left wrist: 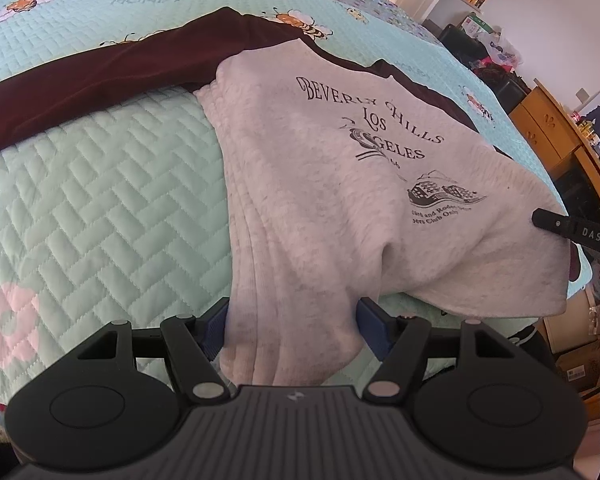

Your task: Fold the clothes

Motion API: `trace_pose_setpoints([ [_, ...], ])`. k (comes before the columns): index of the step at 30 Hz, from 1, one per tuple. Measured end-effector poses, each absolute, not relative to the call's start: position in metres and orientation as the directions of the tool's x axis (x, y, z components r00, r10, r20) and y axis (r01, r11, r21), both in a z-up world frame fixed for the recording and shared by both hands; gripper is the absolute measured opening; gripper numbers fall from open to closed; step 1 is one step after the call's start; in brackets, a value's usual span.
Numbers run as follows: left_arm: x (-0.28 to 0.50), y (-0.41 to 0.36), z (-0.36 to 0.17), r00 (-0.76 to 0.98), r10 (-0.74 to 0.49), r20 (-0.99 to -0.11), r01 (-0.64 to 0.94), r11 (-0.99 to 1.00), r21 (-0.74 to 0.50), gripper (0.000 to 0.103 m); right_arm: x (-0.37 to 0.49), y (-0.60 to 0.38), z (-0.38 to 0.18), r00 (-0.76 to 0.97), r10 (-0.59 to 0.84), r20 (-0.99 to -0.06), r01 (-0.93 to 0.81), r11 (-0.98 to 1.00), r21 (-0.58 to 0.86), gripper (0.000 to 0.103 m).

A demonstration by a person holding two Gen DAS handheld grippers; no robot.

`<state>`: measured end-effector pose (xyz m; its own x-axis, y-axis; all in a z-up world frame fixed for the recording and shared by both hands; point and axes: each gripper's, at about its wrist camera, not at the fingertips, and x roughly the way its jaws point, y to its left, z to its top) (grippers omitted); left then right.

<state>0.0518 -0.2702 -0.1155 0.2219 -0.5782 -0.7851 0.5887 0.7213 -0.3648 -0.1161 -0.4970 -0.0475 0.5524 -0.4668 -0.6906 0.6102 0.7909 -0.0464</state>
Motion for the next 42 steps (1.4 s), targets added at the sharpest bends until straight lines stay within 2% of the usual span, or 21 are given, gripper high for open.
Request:
trace_pose_setpoints([
  [9,0.052,-0.270,-0.117,0.217,-0.575,-0.789,0.587,0.723,-0.365,0.070,-0.114,-0.490,-0.041,0.556,-0.496,-0.667,0.601,0.794,-0.089,0.015],
  [42,0.051,-0.271,-0.122,0.206,-0.568,-0.797,0.576,0.729,-0.370,0.071,-0.114,-0.488,-0.043,0.558,-0.497,-0.665,0.603,0.793,-0.086,0.015],
])
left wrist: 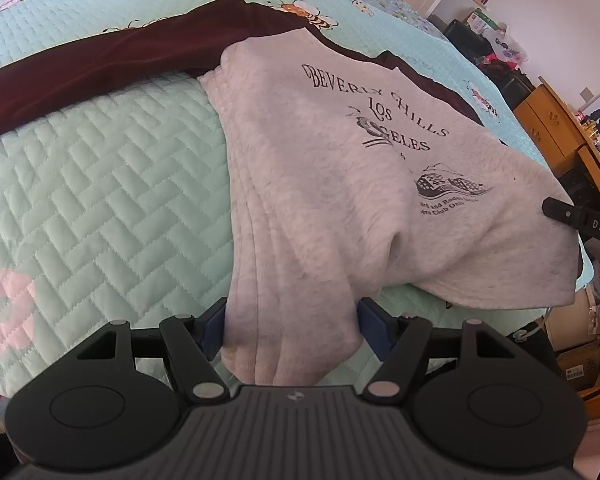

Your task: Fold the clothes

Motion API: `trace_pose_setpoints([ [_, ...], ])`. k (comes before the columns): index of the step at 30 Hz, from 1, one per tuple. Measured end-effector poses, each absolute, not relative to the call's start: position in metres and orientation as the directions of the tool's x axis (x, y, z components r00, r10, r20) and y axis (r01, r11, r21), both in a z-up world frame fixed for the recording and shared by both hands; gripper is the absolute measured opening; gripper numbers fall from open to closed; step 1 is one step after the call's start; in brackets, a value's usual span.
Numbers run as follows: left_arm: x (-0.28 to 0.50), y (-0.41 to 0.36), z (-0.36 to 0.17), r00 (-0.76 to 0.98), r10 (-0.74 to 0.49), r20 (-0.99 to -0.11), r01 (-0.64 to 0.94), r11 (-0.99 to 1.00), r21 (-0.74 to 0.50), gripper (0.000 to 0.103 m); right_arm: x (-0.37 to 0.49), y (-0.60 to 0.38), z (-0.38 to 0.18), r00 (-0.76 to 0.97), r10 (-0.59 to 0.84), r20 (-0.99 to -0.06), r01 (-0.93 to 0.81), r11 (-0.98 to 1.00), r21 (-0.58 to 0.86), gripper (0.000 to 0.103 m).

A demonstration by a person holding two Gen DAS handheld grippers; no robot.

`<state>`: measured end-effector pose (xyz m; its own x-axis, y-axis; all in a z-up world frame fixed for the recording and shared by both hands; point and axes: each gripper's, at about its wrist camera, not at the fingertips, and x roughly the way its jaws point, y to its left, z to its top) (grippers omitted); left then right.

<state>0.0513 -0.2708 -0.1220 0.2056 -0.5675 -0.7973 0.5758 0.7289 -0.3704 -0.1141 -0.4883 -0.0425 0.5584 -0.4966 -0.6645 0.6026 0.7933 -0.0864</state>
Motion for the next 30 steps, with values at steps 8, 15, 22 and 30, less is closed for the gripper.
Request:
trace_pose_setpoints([
  [8,0.052,-0.269,-0.122,0.202,-0.570,-0.796,0.575,0.727,-0.375,0.071,-0.121,-0.497,-0.052,0.575,-0.429,-0.697,0.603,0.798,0.006,0.049],
  [15,0.047,-0.255,-0.120,0.187,-0.593,-0.783,0.599,0.701,-0.387,0.071,-0.159,-0.519,-0.087,0.585,-0.276,-0.763,0.626,0.752,0.208,0.070],
  [22,0.046,-0.262,-0.133,0.160,-0.581,-0.798,0.613,0.692,-0.381,0.075,-0.183,-0.527,-0.133,0.611,-0.053,-0.790,0.654,0.596,0.465,0.077],
  [30,0.044,-0.268,-0.132,0.142,-0.639,-0.756,0.660,0.630,-0.409,0.038,-0.174,-0.516,-0.130,0.616,-0.069,-0.785,0.630,0.642,0.438,0.021],
])
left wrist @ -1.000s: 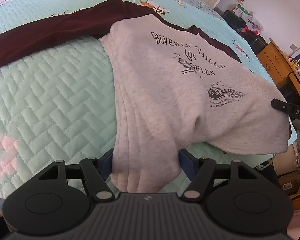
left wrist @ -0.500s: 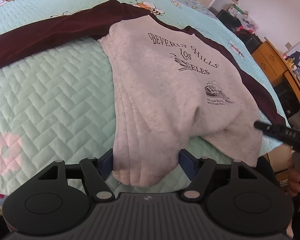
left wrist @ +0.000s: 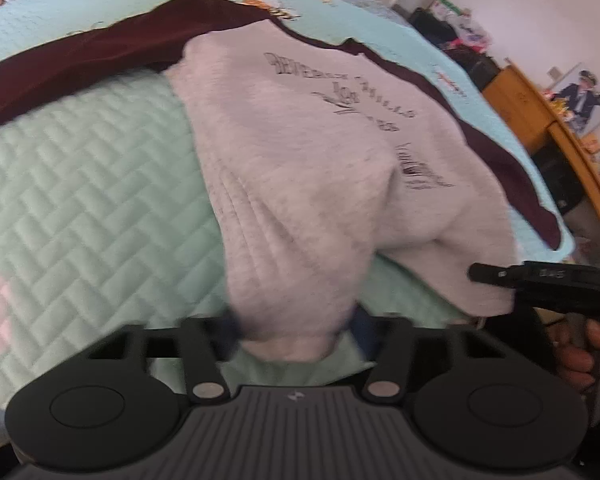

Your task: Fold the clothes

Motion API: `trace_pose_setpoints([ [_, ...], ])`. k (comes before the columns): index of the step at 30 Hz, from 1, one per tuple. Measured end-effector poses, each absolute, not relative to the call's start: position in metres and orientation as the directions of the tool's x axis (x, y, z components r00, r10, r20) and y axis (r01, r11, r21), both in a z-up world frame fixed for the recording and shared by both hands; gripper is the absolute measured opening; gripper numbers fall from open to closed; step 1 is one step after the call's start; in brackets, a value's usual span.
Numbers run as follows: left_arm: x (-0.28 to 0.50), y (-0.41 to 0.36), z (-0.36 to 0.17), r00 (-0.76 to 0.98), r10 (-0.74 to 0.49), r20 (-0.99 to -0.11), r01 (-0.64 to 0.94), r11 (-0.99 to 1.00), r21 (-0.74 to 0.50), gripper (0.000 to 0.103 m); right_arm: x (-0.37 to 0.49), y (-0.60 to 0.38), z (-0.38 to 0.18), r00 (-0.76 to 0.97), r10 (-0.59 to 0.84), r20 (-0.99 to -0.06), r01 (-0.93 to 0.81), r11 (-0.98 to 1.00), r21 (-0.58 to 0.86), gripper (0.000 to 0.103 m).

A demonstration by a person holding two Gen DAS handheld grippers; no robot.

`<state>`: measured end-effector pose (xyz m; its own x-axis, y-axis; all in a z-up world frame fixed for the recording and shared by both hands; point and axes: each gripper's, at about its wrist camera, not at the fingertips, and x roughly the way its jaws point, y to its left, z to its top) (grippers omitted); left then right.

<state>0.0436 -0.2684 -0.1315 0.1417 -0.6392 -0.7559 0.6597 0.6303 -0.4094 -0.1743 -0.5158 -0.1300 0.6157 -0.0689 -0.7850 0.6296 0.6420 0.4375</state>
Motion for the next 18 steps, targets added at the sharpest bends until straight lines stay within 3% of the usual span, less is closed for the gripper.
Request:
trace_pose_setpoints([
  [4,0.041,-0.267,-0.114,0.143,-0.699,-0.701,0.683,0.582,-0.441,0.023,-0.186,-0.525,-0.123,0.643,-0.071,-0.762,0.628,0.618,0.473,0.009],
  [8,0.047,-0.252,-0.078,0.131,-0.813,-0.567,0.658,0.500,-0.564,0.021,-0.194,-0.529,-0.090,0.700,-0.112,-0.705,0.595,0.638,0.489,0.008],
  [10,0.057,-0.236,-0.055,0.122,-0.881,-0.457,0.598,0.433,-0.674,0.021,-0.202,-0.537,-0.064,0.751,-0.104,-0.652,0.559,0.625,0.544,0.008],
  [13,0.070,-0.214,-0.035,0.131,-0.924,-0.358,0.538,0.370,-0.757,0.023,-0.217,-0.549,-0.027,0.811,-0.099,-0.577,0.509,0.606,0.611,0.008],
  [16,0.076,-0.202,-0.039,0.181,-0.893,-0.413,0.538,0.441,-0.718,0.029,-0.229,-0.560,-0.003,0.824,-0.143,-0.548,0.509,0.611,0.606,0.011],
  [18,0.075,-0.202,-0.051,0.220,-0.836,-0.502,0.538,0.534,-0.653,0.033,-0.227,-0.566,-0.014,0.772,-0.182,-0.609,0.579,0.597,0.555,0.020],
])
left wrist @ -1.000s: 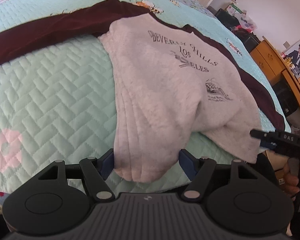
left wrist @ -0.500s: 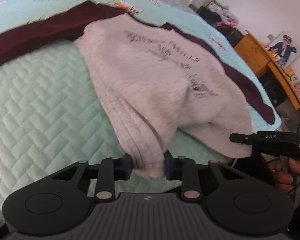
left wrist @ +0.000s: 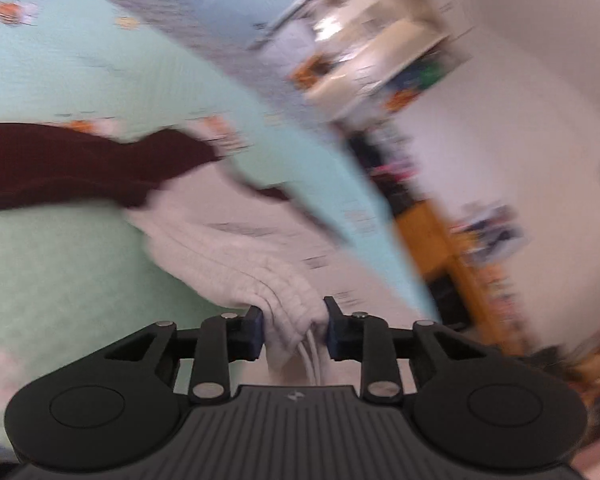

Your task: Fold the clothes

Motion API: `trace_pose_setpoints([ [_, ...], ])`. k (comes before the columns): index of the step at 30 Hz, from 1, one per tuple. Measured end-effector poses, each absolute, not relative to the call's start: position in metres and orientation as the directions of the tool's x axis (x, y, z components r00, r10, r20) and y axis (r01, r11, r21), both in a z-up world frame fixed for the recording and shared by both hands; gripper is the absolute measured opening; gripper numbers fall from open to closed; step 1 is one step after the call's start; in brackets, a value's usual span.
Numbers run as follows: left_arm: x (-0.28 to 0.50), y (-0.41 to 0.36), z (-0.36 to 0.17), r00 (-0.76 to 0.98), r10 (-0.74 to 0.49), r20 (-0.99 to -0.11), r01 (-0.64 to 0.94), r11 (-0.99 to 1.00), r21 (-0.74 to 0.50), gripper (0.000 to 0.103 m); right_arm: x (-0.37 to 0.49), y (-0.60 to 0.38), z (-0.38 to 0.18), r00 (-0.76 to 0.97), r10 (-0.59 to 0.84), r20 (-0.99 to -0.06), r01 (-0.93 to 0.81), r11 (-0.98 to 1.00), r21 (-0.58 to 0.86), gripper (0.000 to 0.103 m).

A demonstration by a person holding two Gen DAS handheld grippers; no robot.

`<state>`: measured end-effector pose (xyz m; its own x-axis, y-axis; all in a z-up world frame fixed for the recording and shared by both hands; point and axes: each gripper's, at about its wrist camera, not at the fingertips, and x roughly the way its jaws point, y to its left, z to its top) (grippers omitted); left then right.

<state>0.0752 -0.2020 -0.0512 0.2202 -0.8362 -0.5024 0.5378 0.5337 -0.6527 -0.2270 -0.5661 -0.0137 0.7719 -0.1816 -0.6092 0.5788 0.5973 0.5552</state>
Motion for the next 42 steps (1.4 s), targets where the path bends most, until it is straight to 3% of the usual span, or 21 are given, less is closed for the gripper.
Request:
trace_pose_setpoints([
  [2,0.069,-0.206,-0.069,0.243,-0.761,-0.601,0.539,0.621,-0.569,0.037,-0.223,-0.568,-0.037,0.691,-0.214,-0.691,0.664,0.565,0.489,0.032],
  [6,0.053,-0.209,-0.085,0.273,-0.643,-0.716,0.579,0.704,-0.411,0.044,-0.222,-0.557,-0.066,0.605,-0.257,-0.753,0.732,0.553,0.399,0.035],
  [8,0.053,-0.204,-0.084,0.293,-0.630,-0.719,0.585,0.713,-0.386,0.047,-0.218,-0.549,-0.065,0.608,-0.275,-0.745,0.724,0.578,0.377,0.038],
  [11,0.055,-0.199,-0.072,0.344,-0.636,-0.691,0.570,0.726,-0.385,0.048,-0.208,-0.540,-0.057,0.624,-0.308,-0.718,0.702,0.624,0.343,0.052],
  [17,0.058,-0.185,-0.041,0.429,-0.653,-0.624,0.585,0.727,-0.359,0.054,-0.195,-0.524,-0.035,0.647,-0.439,-0.623,0.690,0.684,0.235,0.058],
  [19,0.062,-0.185,-0.038,0.435,-0.657,-0.616,0.595,0.723,-0.351,0.056,-0.195,-0.527,-0.034,0.666,-0.430,-0.610,0.681,0.685,0.260,0.063],
  [29,0.088,-0.234,-0.023,0.412,-0.675,-0.612,0.692,0.669,-0.273,0.061,-0.177,-0.549,-0.023,0.799,-0.307,-0.517,0.532,0.760,0.372,0.064],
  [33,0.122,-0.273,-0.012,0.391,-0.678,-0.623,0.762,0.618,-0.194,0.067,-0.149,-0.580,-0.014,0.853,-0.240,-0.463,0.439,0.810,0.388,0.076],
  [38,0.179,-0.324,-0.021,0.360,-0.651,-0.669,0.795,0.589,-0.146,0.068,-0.092,-0.643,-0.016,0.864,-0.181,-0.471,0.375,0.854,0.361,0.080],
  [42,0.223,-0.363,-0.041,0.387,-0.587,-0.711,0.793,0.605,-0.068,0.068,-0.041,-0.697,-0.035,0.836,-0.150,-0.528,0.365,0.870,0.330,0.080],
])
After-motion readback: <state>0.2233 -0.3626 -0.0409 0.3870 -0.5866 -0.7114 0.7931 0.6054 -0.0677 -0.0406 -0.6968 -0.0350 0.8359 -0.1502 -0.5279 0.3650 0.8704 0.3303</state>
